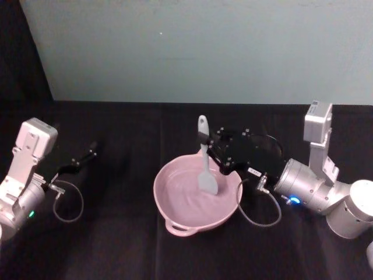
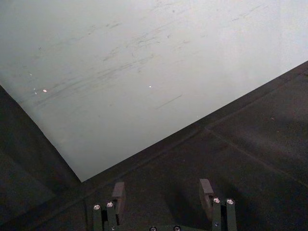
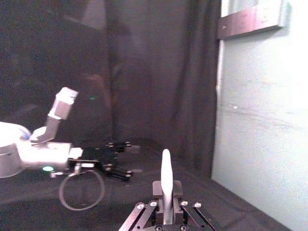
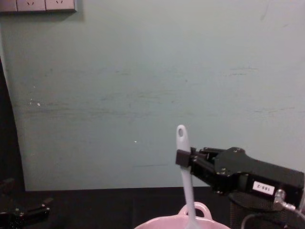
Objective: Use the one hand to pick up the spoon and stir the clear water in the bowl.
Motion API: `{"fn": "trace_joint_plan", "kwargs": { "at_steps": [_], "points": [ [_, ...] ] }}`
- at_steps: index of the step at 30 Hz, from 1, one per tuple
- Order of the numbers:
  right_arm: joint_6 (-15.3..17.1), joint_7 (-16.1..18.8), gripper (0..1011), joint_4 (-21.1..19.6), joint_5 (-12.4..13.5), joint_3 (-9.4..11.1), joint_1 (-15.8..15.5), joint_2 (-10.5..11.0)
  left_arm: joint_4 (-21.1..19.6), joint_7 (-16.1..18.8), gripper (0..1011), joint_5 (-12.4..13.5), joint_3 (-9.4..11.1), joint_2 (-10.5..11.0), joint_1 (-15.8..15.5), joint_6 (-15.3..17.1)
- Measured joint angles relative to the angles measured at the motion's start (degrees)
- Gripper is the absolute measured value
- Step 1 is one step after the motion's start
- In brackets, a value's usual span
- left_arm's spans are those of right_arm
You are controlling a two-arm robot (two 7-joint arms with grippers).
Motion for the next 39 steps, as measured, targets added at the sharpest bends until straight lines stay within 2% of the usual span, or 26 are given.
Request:
{"fn": "trace_joint_plan", "kwargs": {
  "at_steps": [7,12,18,25,29,33,39],
  "points": [
    [0.19,2.08,112,0.61,0.85,-2.1,0.49,-1.33,0.0,0.0,1005,0.0,0.0,0.0,0.0,0.0],
    [-0.47,3.9,112,3.16,1.3,-3.89,2.43,-3.19,0.0,0.0,1005,0.0,0.0,0.0,0.0,0.0],
    [-2.02,5.1,112,7.49,1.69,-4.68,5.25,-5.33,0.0,0.0,1005,0.0,0.0,0.0,0.0,0.0],
    [-5.67,5.31,112,15.27,1.34,-4.23,9.19,-8.36,0.0,0.0,1005,0.0,0.0,0.0,0.0,0.0],
    [-6.93,4.63,112,18.22,0.81,-3.43,10.56,-9.23,0.0,0.0,1005,0.0,0.0,0.0,0.0,0.0],
    [-7.28,3.55,112,18.8,0.17,-2.49,10.81,-9.06,0.0,0.0,1005,0.0,0.0,0.0,0.0,0.0],
    [-6.75,1.41,112,16.39,-0.59,-0.71,9.35,-7.06,0.0,0.0,1005,0.0,0.0,0.0,0.0,0.0]
  ]
}}
